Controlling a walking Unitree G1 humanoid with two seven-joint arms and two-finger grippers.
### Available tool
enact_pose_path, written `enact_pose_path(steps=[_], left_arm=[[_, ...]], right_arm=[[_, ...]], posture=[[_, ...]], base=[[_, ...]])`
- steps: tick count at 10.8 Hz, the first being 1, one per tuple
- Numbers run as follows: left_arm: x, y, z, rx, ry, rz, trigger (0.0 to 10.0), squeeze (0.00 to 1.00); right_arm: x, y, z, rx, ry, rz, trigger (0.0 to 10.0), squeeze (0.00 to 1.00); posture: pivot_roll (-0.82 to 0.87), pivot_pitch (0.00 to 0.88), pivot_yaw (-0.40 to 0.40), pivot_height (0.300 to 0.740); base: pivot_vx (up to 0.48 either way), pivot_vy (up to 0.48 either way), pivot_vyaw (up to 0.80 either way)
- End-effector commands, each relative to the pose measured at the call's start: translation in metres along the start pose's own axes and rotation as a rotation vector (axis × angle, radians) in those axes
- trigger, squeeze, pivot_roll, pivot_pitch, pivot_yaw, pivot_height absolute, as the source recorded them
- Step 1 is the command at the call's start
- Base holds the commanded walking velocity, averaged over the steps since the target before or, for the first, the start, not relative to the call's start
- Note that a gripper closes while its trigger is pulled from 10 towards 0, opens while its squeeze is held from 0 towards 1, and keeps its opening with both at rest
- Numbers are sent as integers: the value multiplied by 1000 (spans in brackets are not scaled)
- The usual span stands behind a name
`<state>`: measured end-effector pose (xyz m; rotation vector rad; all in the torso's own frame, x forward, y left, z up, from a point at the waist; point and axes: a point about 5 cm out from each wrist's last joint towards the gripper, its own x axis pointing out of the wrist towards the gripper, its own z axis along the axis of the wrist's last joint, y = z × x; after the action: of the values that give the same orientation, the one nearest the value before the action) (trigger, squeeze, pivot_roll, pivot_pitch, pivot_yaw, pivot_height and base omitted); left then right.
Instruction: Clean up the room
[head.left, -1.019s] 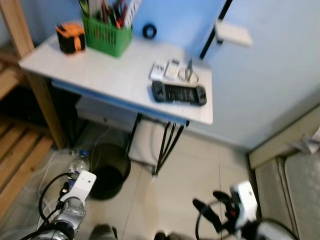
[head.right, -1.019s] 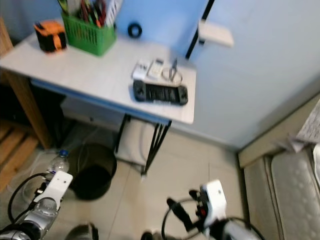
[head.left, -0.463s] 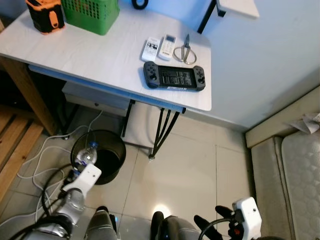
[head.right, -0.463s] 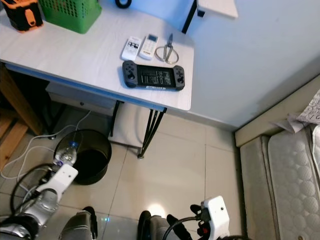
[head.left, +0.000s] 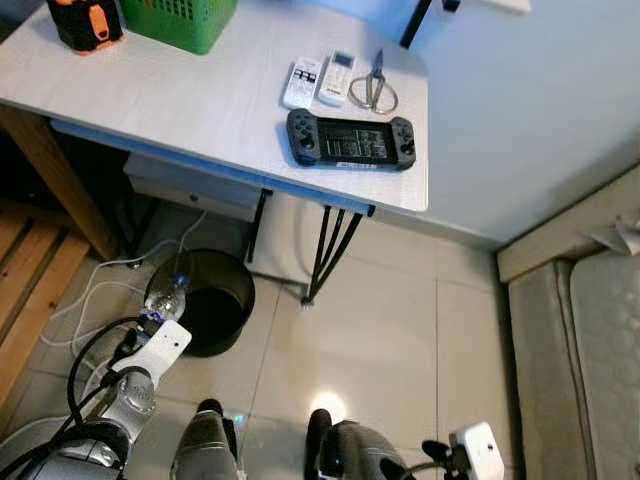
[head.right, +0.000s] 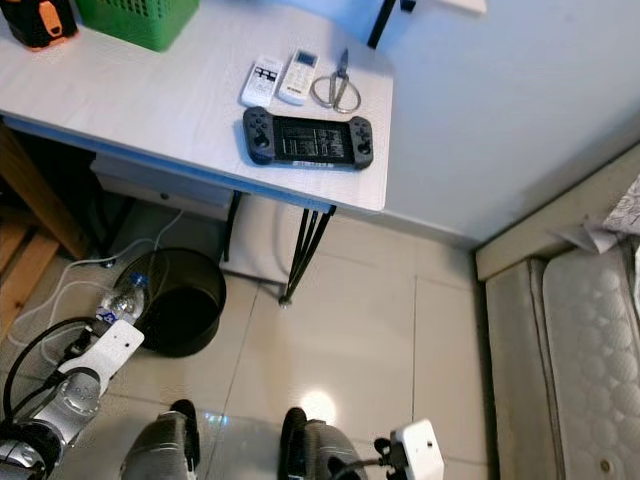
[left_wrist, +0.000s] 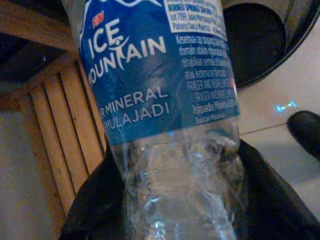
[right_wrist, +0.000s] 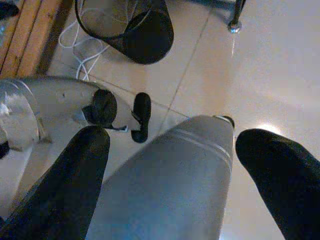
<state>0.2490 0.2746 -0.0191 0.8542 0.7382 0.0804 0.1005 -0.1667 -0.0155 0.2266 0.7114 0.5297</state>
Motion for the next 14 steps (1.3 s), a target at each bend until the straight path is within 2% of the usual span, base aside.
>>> enact_pose_path(steps=[1, 3, 4, 6, 7, 8, 10, 11, 12, 13, 14], left_arm=[[0, -4, 1, -30, 10, -23, 10000, 0], [0, -6, 4, -41, 13, -38, 10000, 0], [1, -7, 8, -3, 1, -38, 10000, 0], [0, -16, 21, -11, -42, -80, 10000, 0], [0, -22, 29, -18, -69, -107, 10000, 0], [-2, -31, 40, -34, -106, -146, 10000, 0], [-3, -37, 45, -27, -126, -162, 10000, 0], [-4, -39, 49, -20, -146, -174, 10000, 0], [-4, -42, 57, -20, -174, -189, 10000, 0], [-5, -43, 66, -23, -204, -200, 10000, 0], [-4, -42, 68, -9, -216, -200, 10000, 0]], right_arm=[[-4, -4, -16, 11, 32, -17, 10000, 247], [-3, -2, -42, 33, 62, 13, 10000, 251], [-6, 0, -51, 23, 80, 49, 10000, 251], [-8, -7, -57, -20, 81, 43, 10000, 255], [-7, -13, -56, -37, 47, 15, 10000, 255], [0, -20, -40, -65, -89, -50, 10000, 251], [7, -12, -38, -29, -138, -3, 10000, 255], [1, -19, 19, -75, -240, 17, 10000, 255], [-7, -6, 63, -98, -327, 48, 10000, 251], [-6, 6, 82, -95, -388, 53, 10000, 247], [-3, 13, 91, -83, -420, 55, 10000, 251]], posture=[[-108, 309, -216, 740], [-113, 315, -218, 740], [-123, 318, -220, 740], [-132, 322, -223, 740], [-132, 323, -223, 740], [-130, 325, -222, 740], [-135, 326, -223, 740], [-136, 328, -225, 740], [-137, 327, -224, 740], [-138, 326, -223, 740], [-138, 325, -221, 740]], base=[[364, 311, 0], [364, 313, 0], [285, 0, 0], [0, 0, 0], [0, 0, 0], [0, 0, 0], [0, 0, 0], [0, 0, 0], [0, 0, 0], [0, 0, 0], [0, 0, 0]])
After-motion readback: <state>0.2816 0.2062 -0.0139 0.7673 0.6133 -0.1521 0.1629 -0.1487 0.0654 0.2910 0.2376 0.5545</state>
